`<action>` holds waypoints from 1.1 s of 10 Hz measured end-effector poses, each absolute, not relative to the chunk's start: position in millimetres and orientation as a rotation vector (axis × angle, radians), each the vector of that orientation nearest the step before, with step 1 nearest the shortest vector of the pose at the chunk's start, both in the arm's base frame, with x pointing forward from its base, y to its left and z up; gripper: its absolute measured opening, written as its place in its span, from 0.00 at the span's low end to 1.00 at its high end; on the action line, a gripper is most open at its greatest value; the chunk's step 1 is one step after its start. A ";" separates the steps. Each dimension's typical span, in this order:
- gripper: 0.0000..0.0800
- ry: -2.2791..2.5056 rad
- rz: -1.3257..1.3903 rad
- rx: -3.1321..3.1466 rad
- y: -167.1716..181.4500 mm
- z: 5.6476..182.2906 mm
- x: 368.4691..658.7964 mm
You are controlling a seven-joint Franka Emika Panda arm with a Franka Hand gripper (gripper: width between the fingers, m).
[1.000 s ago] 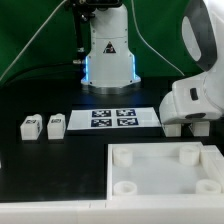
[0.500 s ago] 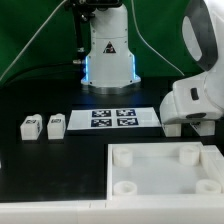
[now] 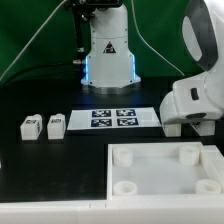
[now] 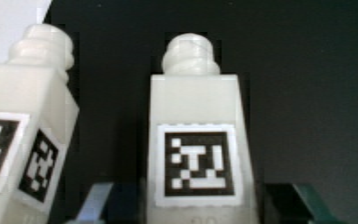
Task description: Assemble one leg
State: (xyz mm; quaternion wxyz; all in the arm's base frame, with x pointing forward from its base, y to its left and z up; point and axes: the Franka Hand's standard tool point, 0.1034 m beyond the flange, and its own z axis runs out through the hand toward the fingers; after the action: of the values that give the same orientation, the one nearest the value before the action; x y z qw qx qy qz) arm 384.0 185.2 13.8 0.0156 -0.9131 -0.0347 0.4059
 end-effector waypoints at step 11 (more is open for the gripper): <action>0.36 -0.148 0.570 -3.008 130.4 162.8 479.0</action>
Offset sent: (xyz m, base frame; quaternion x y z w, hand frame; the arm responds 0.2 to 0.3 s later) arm 0.0000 0.0000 0.0000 0.0000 0.0899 0.0000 0.9960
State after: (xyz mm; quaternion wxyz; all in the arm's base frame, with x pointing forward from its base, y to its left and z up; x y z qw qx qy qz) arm 479.0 130.4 162.8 0.0381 -0.9807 -0.0482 0.1858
